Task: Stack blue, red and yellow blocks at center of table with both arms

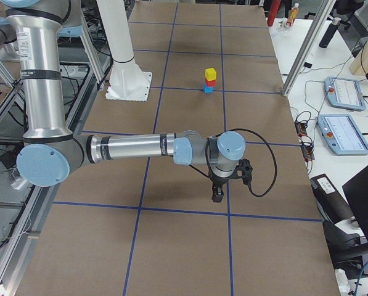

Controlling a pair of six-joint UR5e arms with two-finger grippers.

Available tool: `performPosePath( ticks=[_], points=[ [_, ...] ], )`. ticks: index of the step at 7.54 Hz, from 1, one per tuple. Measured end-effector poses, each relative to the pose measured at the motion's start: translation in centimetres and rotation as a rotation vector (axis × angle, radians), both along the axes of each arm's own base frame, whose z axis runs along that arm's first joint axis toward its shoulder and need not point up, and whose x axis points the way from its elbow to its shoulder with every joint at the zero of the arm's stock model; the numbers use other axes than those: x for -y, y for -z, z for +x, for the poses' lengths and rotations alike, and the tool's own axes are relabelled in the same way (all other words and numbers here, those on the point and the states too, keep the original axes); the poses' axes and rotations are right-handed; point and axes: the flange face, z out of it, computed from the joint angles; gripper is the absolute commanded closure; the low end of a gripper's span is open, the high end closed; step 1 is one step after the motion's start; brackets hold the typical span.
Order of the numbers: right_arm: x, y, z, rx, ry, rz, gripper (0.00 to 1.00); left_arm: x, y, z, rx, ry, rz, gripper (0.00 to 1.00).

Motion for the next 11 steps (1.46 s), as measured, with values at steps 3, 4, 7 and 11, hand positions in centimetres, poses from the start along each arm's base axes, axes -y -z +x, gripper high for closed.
performPosePath(
  ticks=[3,4,7,11],
  points=[
    [-1.1,-1.0,1.5,-0.024,-0.019,-0.016,0.0,-1.8,0.0,-0.2,-0.001,0.067,-0.05,0.0],
    [-1.1,-1.0,1.6,-0.026,-0.022,-0.018,0.0,-2.0,-0.1,-0.2,-0.001,0.07,-0.053,0.0],
    [-1.2,-1.1,1.7,-0.026,-0.025,-0.021,0.0,-2.2,-0.3,-0.2,0.0,0.069,-0.058,0.0],
    [-1.4,-1.3,1.9,-0.026,-0.028,-0.023,0.0,-2.1,-0.5,-0.1,0.0,0.068,-0.063,0.0]
  ],
)
